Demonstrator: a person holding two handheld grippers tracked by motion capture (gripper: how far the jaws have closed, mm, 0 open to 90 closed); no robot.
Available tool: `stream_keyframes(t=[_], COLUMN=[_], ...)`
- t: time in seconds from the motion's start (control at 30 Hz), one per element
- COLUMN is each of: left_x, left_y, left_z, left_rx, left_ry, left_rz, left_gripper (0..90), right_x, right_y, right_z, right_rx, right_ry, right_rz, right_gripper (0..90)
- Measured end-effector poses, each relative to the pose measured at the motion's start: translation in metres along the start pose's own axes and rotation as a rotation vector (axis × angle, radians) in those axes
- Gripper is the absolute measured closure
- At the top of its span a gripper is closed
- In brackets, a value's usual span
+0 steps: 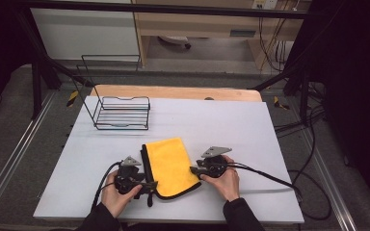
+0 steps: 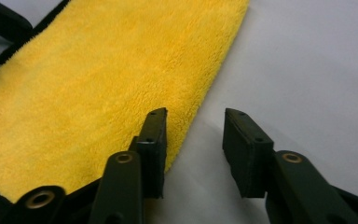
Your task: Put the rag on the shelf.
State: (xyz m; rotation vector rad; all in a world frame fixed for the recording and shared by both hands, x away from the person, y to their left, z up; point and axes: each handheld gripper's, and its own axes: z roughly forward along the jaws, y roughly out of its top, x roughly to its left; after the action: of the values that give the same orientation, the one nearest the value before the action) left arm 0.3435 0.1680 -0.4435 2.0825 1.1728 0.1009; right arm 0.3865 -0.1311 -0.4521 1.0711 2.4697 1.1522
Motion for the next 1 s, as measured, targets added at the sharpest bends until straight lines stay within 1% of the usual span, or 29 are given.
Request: stream_keyframes(t=[0.07, 0.13, 0.2, 0.23, 0.27, 0.3, 0.37, 0.4, 0.47, 0.5, 0.53, 0.57, 0.6, 0.67, 0.73, 0.77, 0.83, 0.9, 0.93, 0.97, 1.0], left_x=[-0.001, -0.002, -0.004, -0.006, -0.007, -0.009, -0.011, -0.012, -0.015, -0.017, -0.018, -0.019, -0.02, -0.021, -0.019, -0.017, -0.013, -0.008, -0.004, -0.001, 0.003], left_y=[-0.002, -0.004, -0.005, -0.006, -0.006, -0.007, -0.007, -0.007, -0.007, -0.007, -0.007, -0.006, -0.005, -0.004, -0.002, -0.001, 0.001, 0.004, 0.004, 0.004, 0.004], left_z=[0.001, 0.002, 0.002, 0.002, 0.003, 0.003, 0.004, 0.005, 0.007, 0.008, 0.008, 0.009, 0.009, 0.009, 0.007, 0.007, 0.004, -0.001, -0.004, -0.007, -0.01], left_rx=[-0.018, -0.043, -0.047, -0.049, -0.047, -0.054, -0.051, -0.052, -0.056, -0.056, -0.057, -0.054, -0.05, -0.039, -0.029, -0.022, -0.005, 0.013, 0.022, 0.031, 0.04], left_ry=[-0.013, -0.009, -0.006, -0.007, -0.011, -0.006, -0.007, -0.006, 0.004, 0.008, 0.004, -0.007, -0.009, -0.006, -0.008, -0.016, -0.029, -0.037, -0.034, -0.038, -0.046], left_rz=[-0.011, -0.025, -0.027, -0.031, -0.032, -0.029, -0.026, -0.026, -0.014, -0.007, -0.001, -0.002, 0.003, 0.023, 0.035, 0.037, 0.033, 0.052, 0.066, 0.07, 0.069], left_gripper=[34.8, 35.4, 38.5, 40.0, 43.3, 45.4, 48.8, 50.5, 54.3, 56.8, 59.6, 64.9, 68.6, 73.5, 75.7, 76.5, 77.3, 77.8, 77.9, 77.9, 77.9], right_x=[0.002, 0.003, 0.004, 0.005, 0.005, 0.006, 0.007, 0.007, 0.008, 0.008, 0.009, 0.011, 0.012, 0.012, 0.013, 0.013, 0.015, 0.018, 0.02, 0.022, 0.025], right_y=[-0.002, -0.003, -0.003, -0.003, -0.003, -0.003, -0.003, -0.004, -0.005, -0.006, -0.006, -0.007, -0.008, -0.008, -0.008, -0.008, -0.007, -0.007, -0.007, -0.008, -0.008], right_z=[0.003, 0.003, 0.002, 0.001, 0.0, -0.001, -0.004, -0.004, -0.003, -0.003, -0.003, -0.002, -0.002, -0.003, -0.004, -0.005, -0.006, -0.008, -0.009, -0.011, -0.012], right_rx=[0.001, -0.004, 0.0, 0.004, 0.012, 0.021, 0.033, 0.035, 0.031, 0.029, 0.027, 0.021, 0.021, 0.018, 0.02, 0.023, 0.027, 0.026, 0.026, 0.029, 0.033], right_ry=[0.002, 0.001, 0.001, 0.006, 0.019, 0.026, 0.03, 0.029, 0.027, 0.034, 0.05, 0.056, 0.055, 0.054, 0.061, 0.068, 0.084, 0.107, 0.122, 0.146, 0.155], right_rz=[0.015, 0.015, 0.026, 0.033, 0.04, 0.045, 0.046, 0.045, 0.035, 0.039, 0.052, 0.053, 0.054, 0.058, 0.065, 0.078, 0.093, 0.118, 0.131, 0.147, 0.158], right_gripper=[65.1, 65.2, 65.3, 66.8, 68.7, 69.6, 70.2, 70.6, 72.9, 77.1, 83.0, 85.2, 86.9, 88.8, 89.2, 89.3, 89.3, 89.3, 89.3, 89.2, 89.2])
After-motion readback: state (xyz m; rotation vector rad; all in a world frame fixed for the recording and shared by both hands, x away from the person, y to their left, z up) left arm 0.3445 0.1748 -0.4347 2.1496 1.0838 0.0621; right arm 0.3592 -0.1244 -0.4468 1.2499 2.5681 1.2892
